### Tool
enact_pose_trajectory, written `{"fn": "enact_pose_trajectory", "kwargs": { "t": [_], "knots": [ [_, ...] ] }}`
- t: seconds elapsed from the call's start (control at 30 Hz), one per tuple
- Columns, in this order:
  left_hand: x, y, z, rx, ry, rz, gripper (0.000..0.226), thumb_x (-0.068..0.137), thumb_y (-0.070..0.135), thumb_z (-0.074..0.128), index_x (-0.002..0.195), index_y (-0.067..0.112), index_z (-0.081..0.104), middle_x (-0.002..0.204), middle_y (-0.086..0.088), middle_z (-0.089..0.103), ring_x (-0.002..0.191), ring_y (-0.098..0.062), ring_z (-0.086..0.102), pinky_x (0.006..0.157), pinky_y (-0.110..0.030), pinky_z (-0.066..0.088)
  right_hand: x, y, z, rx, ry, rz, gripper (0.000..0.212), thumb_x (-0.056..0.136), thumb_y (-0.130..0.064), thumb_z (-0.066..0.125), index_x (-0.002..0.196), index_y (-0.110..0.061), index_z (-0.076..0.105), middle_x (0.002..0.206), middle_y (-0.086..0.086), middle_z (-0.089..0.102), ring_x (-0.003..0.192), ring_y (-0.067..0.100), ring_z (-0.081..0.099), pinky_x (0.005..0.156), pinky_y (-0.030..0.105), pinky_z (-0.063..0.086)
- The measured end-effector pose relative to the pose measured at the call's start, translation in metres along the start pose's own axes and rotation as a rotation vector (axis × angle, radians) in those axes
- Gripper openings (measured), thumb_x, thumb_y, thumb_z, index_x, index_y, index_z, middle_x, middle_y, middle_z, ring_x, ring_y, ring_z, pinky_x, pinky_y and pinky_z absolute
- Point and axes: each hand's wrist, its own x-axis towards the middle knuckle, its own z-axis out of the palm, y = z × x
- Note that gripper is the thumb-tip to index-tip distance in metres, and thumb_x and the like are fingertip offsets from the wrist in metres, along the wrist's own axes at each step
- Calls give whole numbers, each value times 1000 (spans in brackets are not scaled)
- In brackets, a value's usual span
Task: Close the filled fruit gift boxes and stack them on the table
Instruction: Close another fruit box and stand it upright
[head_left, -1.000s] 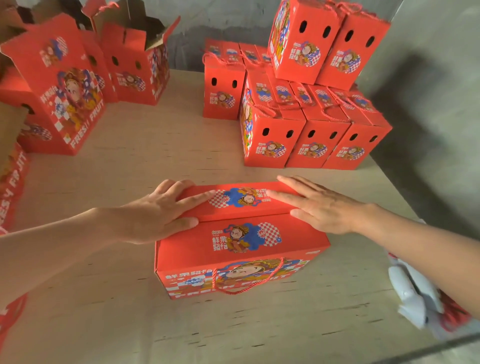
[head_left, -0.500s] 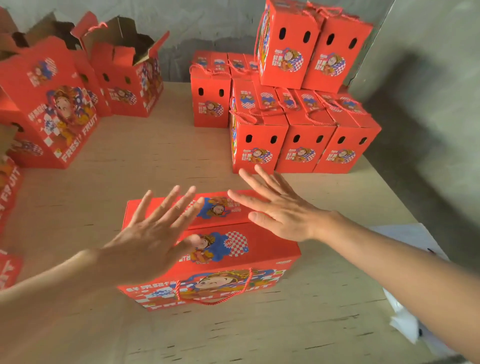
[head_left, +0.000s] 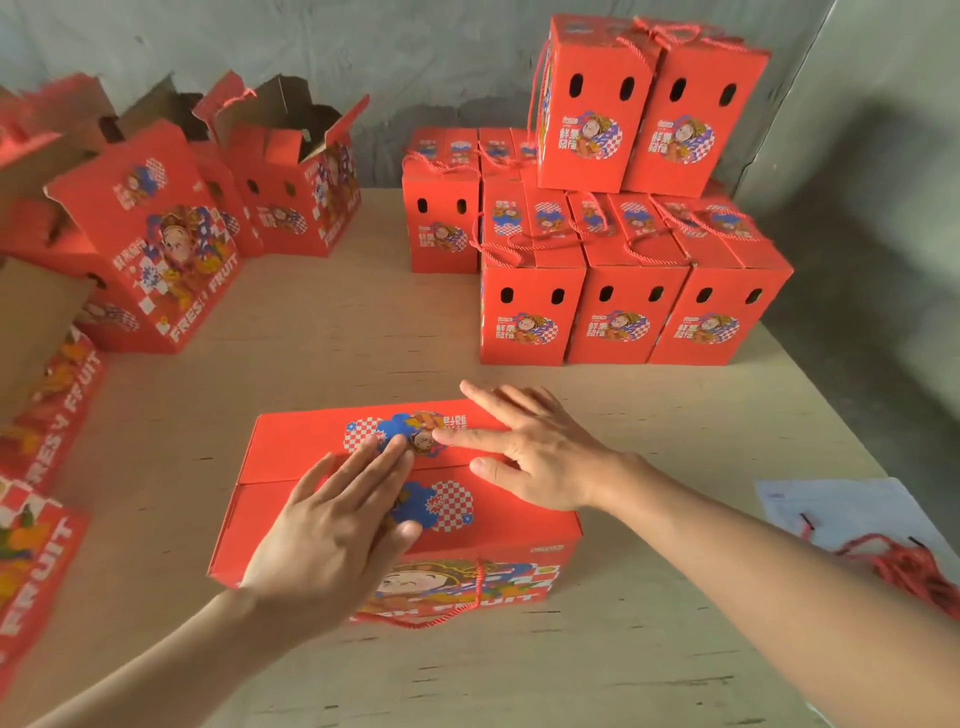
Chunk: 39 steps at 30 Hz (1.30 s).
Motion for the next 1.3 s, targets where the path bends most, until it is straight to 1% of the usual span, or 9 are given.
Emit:
{"fn": "enact_pose_trajectory", "kwargs": {
  "t": [0.23, 0.47, 0.6, 0.67, 0.77, 0.93, 1.03, 1.13, 1.3],
  "knots": [
    [38, -56, -11, 15, -115, 275, 63, 97, 54, 13, 136, 20, 49, 146, -3, 41, 133, -24, 41, 108, -37, 35, -26, -40, 6, -26, -35, 290, 52, 94, -59, 22, 142, -56, 1, 151, 15, 18, 135, 34, 21, 110, 48, 15],
    [84, -76, -4, 40, -235, 123, 75, 71, 77, -22, 138, 53, 1, 152, 23, -5, 144, -3, 1, 114, -26, -3, -45, -96, 16, 41, -13, 473, 70, 95, -60, 24, 149, -31, -10, 138, 26, 26, 123, 36, 33, 100, 45, 28],
    [82, -51, 8, -81, -184, -83, 43, 101, 45, 21, 144, 47, 18, 156, 16, -3, 146, -13, -5, 116, -44, -5, -54, -103, 8, 59, -8, 471, 72, 92, -63, 28, 149, -28, 1, 128, 19, 38, 110, 33, 48, 91, 41, 38],
    [60, -33, 13, -232, 101, -223, 46, 96, 41, 34, 138, 28, 46, 153, -3, 27, 141, -26, 23, 114, -47, 18, -62, -93, 6, 236, 83, 532, 60, 92, -59, 35, 139, -23, 26, 118, 10, 49, 105, 28, 54, 90, 36, 41],
    [11, -14, 22, -568, 535, -440, 22, 88, 35, 53, 72, 23, 63, 79, 0, 59, 79, -29, 57, 67, -36, 45, -73, -68, 17, 639, 215, 787, 44, 96, -54, 34, 83, -17, 54, 75, -2, 59, 72, 16, 56, 71, 28, 45],
    [-27, -13, 31, -765, -42, -889, 68, 95, 56, 29, 66, 8, 67, 55, -5, 65, 53, -22, 61, 50, -23, 44, -60, -63, 38, 1481, 92, 996, 58, 94, -60, 33, 104, -16, 69, 106, 11, 71, 97, 25, 66, 83, 34, 50],
    [-13, 1, 35, -1294, -71, -1100, 64, 92, 56, 42, 74, 1, 69, 66, -7, 70, 60, -23, 62, 58, -26, 48, -25, -60, 16, 1425, 349, 936, 42, 96, -42, 49, 99, -5, 68, 105, 21, 69, 95, 33, 67, 82, 43, 54],
    [3, 4, 39, -1707, 73, -1346, 29, 92, 18, 54, 67, 4, 59, 49, -5, 60, 43, -19, 56, 51, -24, 44, 4, -60, -15, 1308, 605, 832, 25, 96, -19, 52, 98, 4, 62, 101, 19, 65, 97, 31, 62, 86, 39, 51],
    [20, -3, 35, -1925, 324, -1399, 24, 87, -12, 35, 68, -4, 50, 63, -16, 51, 39, -23, 50, 39, -25, 46, 17, -81, -51, 1045, 473, 565, 25, 98, -12, 41, 76, -14, 52, 88, 11, 68, 81, 24, 63, 77, 34, 50]
  ]
}}
